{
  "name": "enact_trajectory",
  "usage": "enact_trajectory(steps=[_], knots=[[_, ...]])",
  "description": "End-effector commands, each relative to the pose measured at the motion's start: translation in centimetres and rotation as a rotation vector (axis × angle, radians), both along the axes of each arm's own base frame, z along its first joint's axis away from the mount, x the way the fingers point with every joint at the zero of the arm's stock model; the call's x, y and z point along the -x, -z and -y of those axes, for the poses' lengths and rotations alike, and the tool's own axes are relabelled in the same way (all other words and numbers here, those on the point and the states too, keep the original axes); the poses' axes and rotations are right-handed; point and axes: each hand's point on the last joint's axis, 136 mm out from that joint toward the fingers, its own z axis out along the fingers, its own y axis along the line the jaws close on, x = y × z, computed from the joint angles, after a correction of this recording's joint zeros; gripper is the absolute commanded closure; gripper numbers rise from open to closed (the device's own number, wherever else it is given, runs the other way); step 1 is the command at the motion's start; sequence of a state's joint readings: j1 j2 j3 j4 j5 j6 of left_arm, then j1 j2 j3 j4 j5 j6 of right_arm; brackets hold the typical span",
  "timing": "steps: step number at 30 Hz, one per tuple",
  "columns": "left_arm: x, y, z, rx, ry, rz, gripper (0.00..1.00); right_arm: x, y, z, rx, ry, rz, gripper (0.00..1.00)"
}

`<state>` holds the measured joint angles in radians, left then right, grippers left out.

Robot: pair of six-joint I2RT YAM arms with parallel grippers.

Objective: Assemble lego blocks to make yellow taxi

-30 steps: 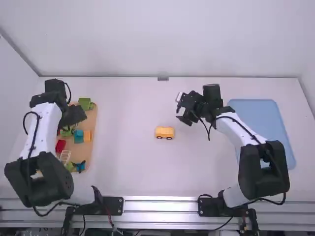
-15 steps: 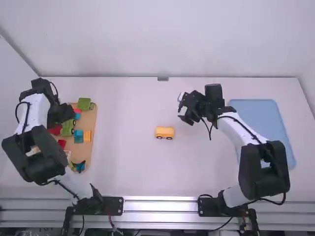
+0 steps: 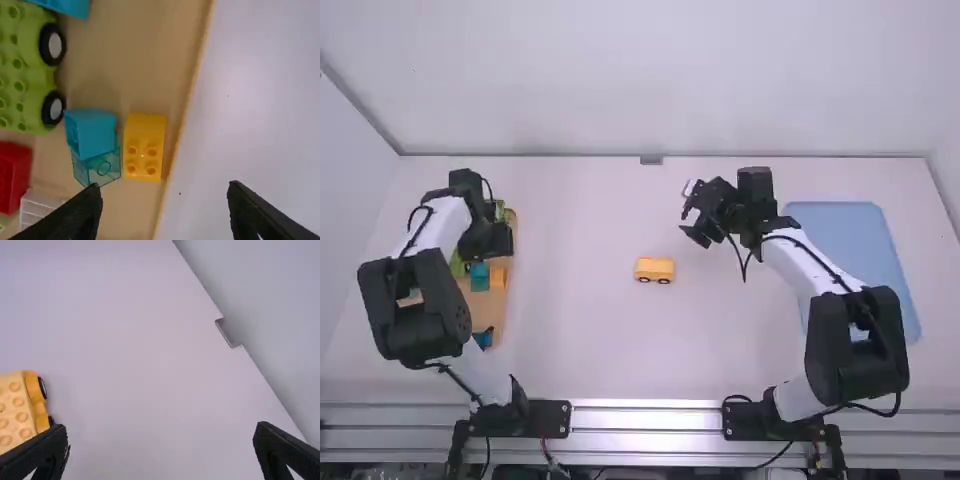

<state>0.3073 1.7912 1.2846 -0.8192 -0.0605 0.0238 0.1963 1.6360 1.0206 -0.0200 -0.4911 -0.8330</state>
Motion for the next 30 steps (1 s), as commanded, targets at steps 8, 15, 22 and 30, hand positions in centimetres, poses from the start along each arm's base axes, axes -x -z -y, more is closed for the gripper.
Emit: enact_trajectory(steps=[8,15,22,30], knots=[[2.7,2.9,-2.4,0.006,-0.082,-0.019,0.51,0.0,-1.0,-0.6,-0.027,0.003,0.011,0.01],[2.2,4.4,-0.8,0.065,0.030,0.022,0.54,-0.2,-1.2,-0.5,-0.029,0.008,0.018,0.01],[2.3,5.2,-1.1,0.046,0.023,0.035,0.56,-0.1,-1.1,-0.7,-0.028,0.001,0.014,0.01],[2.2,6.0,-1.2,0.033,0.019,0.059,0.60,0.0,-1.1,-1.0,-0.029,-0.006,0.017,0.01]])
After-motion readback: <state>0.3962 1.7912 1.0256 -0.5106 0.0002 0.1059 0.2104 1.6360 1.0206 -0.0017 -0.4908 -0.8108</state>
